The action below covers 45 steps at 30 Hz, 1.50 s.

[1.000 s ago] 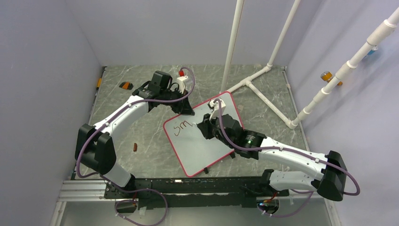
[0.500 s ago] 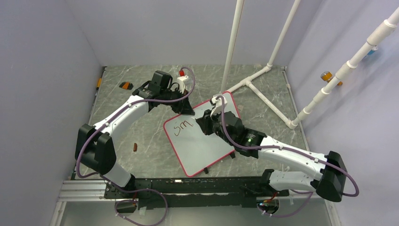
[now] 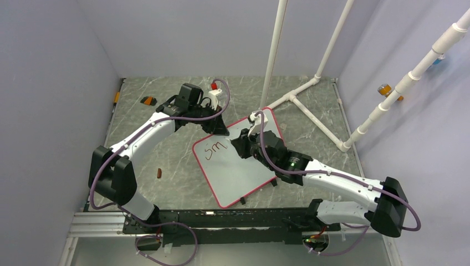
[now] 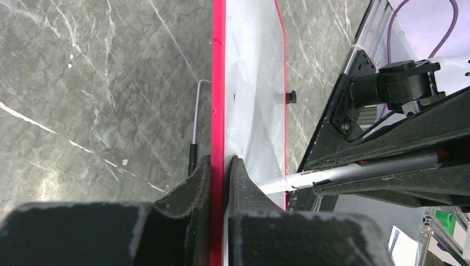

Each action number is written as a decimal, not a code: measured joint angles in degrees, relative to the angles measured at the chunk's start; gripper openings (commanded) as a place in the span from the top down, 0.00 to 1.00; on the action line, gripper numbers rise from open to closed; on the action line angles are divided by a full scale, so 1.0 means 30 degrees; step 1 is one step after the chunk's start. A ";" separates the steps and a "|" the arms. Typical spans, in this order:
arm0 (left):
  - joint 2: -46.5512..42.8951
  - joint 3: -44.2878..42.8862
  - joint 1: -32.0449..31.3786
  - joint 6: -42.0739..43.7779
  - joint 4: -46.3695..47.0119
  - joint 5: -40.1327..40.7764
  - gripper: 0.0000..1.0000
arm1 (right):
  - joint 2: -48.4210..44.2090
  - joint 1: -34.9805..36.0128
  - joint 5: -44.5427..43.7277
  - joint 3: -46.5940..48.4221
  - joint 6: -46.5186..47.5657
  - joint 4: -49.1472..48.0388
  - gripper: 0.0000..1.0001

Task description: Write a sentence on the whiteboard

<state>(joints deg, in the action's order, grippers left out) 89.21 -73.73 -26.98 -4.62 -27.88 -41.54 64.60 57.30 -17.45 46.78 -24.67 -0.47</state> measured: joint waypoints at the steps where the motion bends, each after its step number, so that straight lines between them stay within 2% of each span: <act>1: 0.0000 0.0000 -0.0007 0.0000 0.0000 0.0000 1.00 | -0.0087 -0.0007 0.0007 -0.0095 -0.0095 0.0000 1.00; 20: -0.0007 0.0000 -0.0022 -0.0036 0.0029 -0.0058 1.00 | -0.2492 -0.0087 0.1166 -0.0670 -0.0452 0.2535 1.00; 45: -0.0007 -0.0007 -0.0022 -0.0036 0.0022 -0.0058 1.00 | 0.1005 -0.0087 0.1275 0.1341 0.0051 0.0138 1.00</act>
<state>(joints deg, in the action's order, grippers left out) 89.19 -73.76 -27.05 -4.73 -27.81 -41.71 67.61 57.04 -13.63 50.81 -24.51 -0.05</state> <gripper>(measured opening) 0.125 0.160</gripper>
